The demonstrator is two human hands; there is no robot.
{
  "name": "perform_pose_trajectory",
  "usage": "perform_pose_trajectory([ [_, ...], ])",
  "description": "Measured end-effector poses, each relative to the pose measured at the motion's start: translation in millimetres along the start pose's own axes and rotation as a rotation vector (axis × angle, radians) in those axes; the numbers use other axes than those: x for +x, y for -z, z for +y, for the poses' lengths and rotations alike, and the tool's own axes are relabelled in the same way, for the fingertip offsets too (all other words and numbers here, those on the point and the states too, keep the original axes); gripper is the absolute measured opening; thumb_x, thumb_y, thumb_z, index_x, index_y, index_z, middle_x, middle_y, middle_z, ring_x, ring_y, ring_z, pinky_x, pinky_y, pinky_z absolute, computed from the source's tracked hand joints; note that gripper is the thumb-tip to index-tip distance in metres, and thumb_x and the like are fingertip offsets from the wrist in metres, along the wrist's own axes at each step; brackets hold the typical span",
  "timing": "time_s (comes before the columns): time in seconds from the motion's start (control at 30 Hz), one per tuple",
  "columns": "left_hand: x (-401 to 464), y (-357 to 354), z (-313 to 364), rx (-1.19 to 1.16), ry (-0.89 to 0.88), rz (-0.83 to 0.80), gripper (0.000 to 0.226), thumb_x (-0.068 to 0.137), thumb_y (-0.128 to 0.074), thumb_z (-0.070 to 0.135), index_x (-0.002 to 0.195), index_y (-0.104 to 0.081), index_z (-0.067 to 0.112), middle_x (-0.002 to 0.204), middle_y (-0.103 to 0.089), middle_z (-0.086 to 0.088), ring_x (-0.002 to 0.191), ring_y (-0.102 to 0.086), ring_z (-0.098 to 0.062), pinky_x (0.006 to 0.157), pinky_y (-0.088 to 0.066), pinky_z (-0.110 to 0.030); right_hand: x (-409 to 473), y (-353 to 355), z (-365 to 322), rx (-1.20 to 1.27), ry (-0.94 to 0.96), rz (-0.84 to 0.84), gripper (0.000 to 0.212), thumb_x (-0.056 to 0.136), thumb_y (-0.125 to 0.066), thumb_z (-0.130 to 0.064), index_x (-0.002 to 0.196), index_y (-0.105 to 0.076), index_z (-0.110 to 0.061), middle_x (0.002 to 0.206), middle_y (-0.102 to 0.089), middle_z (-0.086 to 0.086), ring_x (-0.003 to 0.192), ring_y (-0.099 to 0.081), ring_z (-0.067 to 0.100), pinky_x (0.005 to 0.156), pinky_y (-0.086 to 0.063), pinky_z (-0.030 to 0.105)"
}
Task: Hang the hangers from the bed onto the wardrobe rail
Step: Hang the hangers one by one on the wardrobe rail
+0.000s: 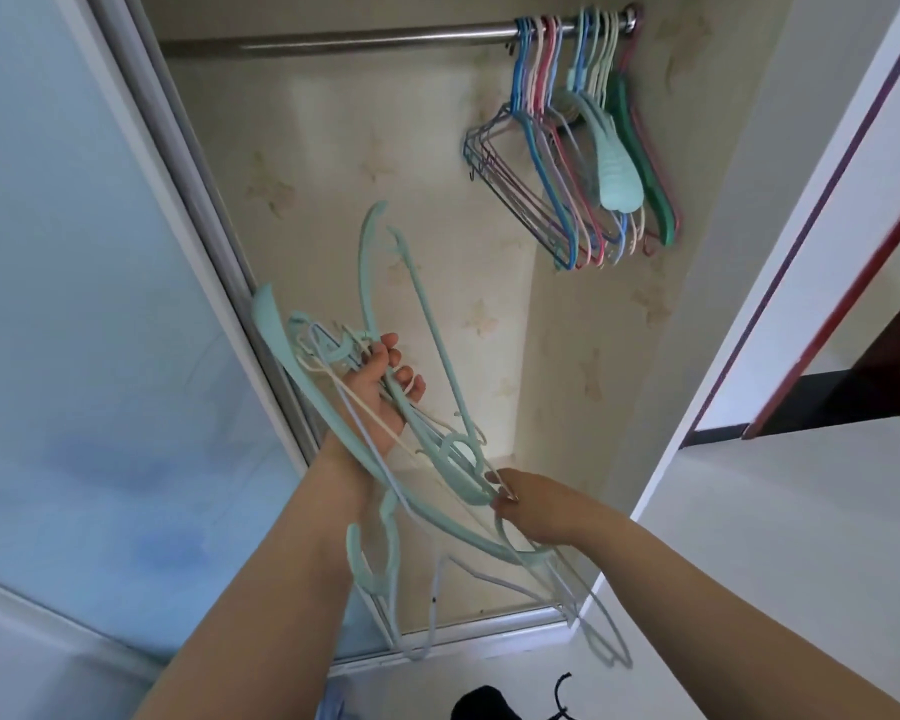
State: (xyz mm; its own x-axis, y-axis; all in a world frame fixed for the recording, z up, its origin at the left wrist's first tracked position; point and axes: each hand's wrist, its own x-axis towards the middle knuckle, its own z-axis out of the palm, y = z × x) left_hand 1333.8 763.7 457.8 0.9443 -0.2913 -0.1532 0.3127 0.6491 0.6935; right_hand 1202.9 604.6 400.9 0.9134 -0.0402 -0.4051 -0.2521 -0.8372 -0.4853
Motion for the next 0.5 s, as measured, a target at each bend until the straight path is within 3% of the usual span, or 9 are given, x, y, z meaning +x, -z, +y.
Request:
perform_pose_trajectory([
  [0.07,-4,-2,-3,0.029,0.024,-0.011,0.022,0.102,-0.04,0.019,0.088,-0.056,0.016,0.072,-0.053,0.005,0.061,-0.06,-0.011,0.072,-0.052,-0.036,-2,5,-2,0.122,0.007,0.146,0.05,0.101,-0.036,-0.039,0.148,-0.029,-0.022,0.15,-0.036,0.008,0.133,-0.041,0.025,0.107,-0.032,0.033],
  [0.17,-11,-9,-11,0.083,0.04,-0.084,0.019,0.101,-0.041,0.018,0.087,-0.054,0.018,0.077,-0.06,0.004,0.081,-0.07,-0.018,0.082,-0.05,-0.046,-5,18,-14,0.448,0.124,0.331,0.061,0.096,-0.042,-0.049,0.148,-0.027,-0.021,0.15,-0.036,-0.001,0.126,-0.045,0.013,0.103,-0.033,0.026],
  [0.3,-19,-22,-24,0.159,0.046,-0.109,0.02,0.103,-0.038,0.024,0.092,-0.054,0.019,0.08,-0.061,0.003,0.082,-0.072,-0.016,0.089,-0.048,-0.048,0,19,-29,0.221,0.169,0.232,0.092,0.078,-0.062,-0.063,0.149,-0.022,-0.021,0.148,-0.036,0.0,0.133,-0.038,0.022,0.108,-0.035,0.037],
  [0.43,-21,-23,-25,0.269,0.023,-0.113,0.022,0.103,-0.037,0.029,0.095,-0.056,0.02,0.084,-0.061,0.002,0.085,-0.071,-0.016,0.085,-0.052,-0.044,7,8,-22,0.047,0.231,0.43,0.05,0.09,-0.057,-0.04,0.136,-0.046,-0.025,0.133,-0.051,-0.005,0.123,-0.044,0.02,0.101,-0.04,0.032],
  [0.5,-21,-20,-23,0.317,-0.001,-0.127,0.023,0.103,-0.037,0.029,0.096,-0.056,0.019,0.085,-0.06,0.0,0.083,-0.072,-0.017,0.081,-0.053,-0.041,5,6,-21,-0.024,0.277,0.457,0.04,0.094,-0.051,-0.036,0.132,-0.05,-0.026,0.127,-0.053,-0.007,0.117,-0.044,0.016,0.094,-0.043,0.031],
])
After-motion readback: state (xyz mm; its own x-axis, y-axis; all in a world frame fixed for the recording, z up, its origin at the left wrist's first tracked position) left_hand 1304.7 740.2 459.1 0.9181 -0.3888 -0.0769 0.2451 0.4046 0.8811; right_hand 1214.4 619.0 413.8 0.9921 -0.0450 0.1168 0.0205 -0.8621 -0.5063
